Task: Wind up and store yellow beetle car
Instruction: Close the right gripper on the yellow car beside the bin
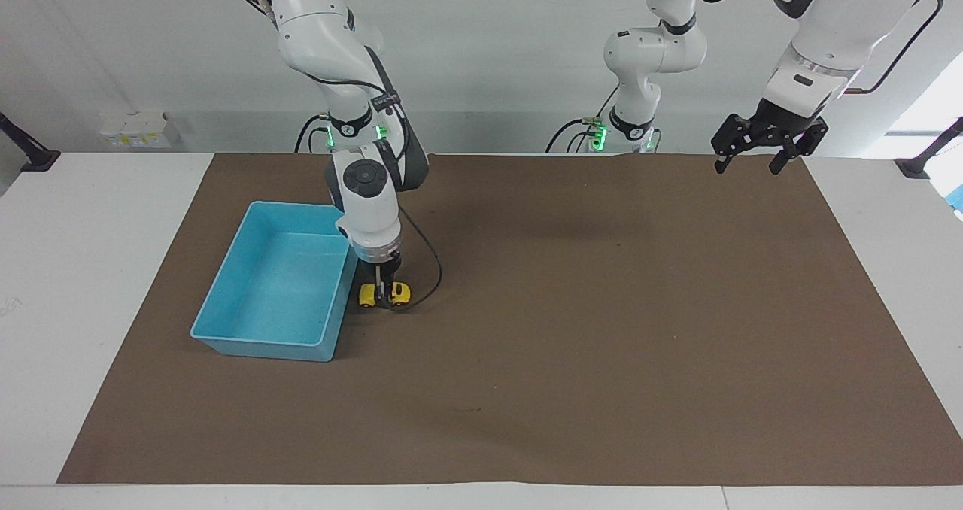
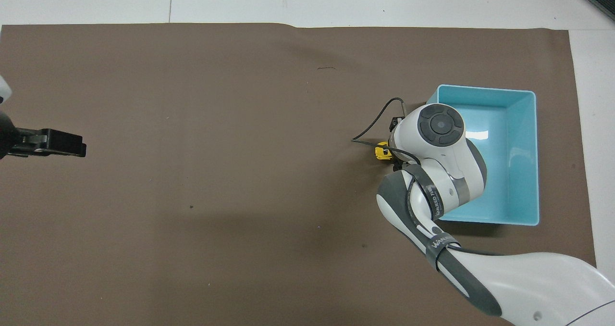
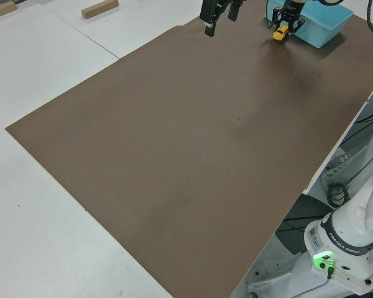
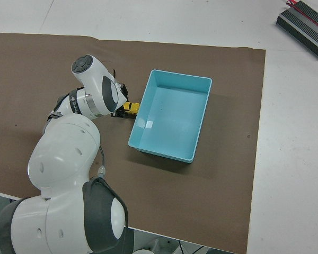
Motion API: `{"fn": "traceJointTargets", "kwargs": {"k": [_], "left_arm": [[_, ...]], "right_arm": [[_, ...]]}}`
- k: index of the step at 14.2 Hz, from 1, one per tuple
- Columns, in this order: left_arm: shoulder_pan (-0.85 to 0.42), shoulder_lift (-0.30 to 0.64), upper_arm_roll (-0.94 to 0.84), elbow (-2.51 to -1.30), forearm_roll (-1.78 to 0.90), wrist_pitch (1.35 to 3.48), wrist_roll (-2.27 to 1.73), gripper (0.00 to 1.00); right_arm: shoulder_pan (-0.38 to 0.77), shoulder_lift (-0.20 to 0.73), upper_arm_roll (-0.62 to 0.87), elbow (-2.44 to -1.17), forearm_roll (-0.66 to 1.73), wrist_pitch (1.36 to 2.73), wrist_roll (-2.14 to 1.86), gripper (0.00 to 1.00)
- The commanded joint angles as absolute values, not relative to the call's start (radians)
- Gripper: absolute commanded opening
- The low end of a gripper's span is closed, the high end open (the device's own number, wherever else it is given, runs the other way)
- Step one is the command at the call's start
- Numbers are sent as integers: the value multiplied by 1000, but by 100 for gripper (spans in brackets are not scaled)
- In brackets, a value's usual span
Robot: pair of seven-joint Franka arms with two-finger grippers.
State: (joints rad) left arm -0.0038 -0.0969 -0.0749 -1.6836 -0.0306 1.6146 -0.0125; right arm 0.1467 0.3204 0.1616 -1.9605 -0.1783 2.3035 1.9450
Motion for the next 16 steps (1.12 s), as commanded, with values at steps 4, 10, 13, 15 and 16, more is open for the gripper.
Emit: {"fn": "traceJointTargets", "kwargs": {"k": [4,10,13,15,16], "left_arm": [[-8,-110,-63,-1689,-38,1598,-21,100],[0,-110,-58,-1689,-38,1598,-20,100],[0,-110,-57,-1689,-37,1598,-20,100],[2,-110,-54,-1689,-37,1598,-18,100],[2,-110,-54,-1689,-37,1598,-18,100]], "right_arm": [[141,287,196,-1893,-181,2224,1916,0],[135,207,196,-1878,-71,2181,1751,0],[138,151,196,-1878,-71,2120,1682,0],[138,129,196,-1876,-69,2094,1635,0],[138,121,196,-1868,-69,2083,1620,0]]}}
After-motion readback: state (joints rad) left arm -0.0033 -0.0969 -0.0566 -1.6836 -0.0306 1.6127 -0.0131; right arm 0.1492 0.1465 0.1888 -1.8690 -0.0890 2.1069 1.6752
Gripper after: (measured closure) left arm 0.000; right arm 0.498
